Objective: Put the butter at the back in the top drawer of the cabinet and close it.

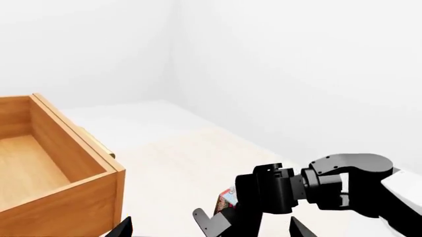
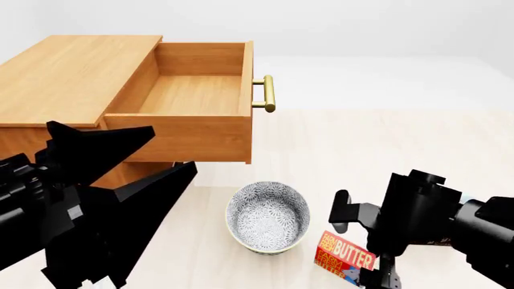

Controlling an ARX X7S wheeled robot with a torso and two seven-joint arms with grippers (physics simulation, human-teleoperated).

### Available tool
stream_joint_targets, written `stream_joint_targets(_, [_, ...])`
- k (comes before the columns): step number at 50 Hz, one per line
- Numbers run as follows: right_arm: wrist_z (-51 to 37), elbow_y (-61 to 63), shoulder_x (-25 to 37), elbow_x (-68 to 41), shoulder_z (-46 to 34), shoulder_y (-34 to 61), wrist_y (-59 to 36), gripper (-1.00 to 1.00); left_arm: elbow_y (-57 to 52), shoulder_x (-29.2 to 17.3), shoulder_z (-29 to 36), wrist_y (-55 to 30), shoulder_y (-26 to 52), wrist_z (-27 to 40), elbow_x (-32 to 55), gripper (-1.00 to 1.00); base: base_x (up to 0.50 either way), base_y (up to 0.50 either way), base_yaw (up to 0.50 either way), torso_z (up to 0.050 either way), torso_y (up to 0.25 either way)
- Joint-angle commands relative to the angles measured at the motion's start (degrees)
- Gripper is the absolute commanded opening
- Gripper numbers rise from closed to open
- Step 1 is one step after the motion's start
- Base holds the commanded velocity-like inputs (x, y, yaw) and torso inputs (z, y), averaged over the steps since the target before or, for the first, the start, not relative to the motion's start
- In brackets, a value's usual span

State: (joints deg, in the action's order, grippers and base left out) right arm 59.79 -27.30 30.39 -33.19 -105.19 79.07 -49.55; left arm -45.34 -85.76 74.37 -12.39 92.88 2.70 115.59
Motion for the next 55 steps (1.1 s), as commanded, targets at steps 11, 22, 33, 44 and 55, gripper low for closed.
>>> stream_joint_targets(11, [-2.0,-2.2,-0.8,0.2,0.6,-0.7,-0.7,-1.0,0.4,0.3,0.0,0.2,-0.9,0.0,-0.4,1.0,0.0,0.0,0.0,0.0,0.0])
stream_joint_targets(22, [-4.2,-1.8,-0.6,0.2,1.7,-0.4,-1.2,-1.0,0.6,0.5,0.0,0.5,-1.4,0.3,-0.5,1.0,0.0,0.0,0.0,0.0,0.0])
stream_joint_targets(33, [-11.2,16.7,8.9,-2.2,3.9,5.5,-9.5,-1.0,1.3,0.5,-0.2,0.0,-1.6,-0.5,-0.1,1.0,0.0,0.0,0.0,0.0,0.0])
stream_joint_targets(44, [-15.2,29.6,14.7,-4.2,6.1,12.2,-17.6,-1.0,2.4,0.5,-1.7,-2.1,-0.1,-1.6,1.1,1.0,0.0,0.0,0.0,0.0,0.0])
stream_joint_targets(55, [-13.9,36.4,14.6,-4.0,5.0,19.4,-23.1,-1.0,6.5,6.9,-5.5,-18.8,6.9,-9.8,-1.9,1.0,0.0,0.0,0.0,0.001,0.001])
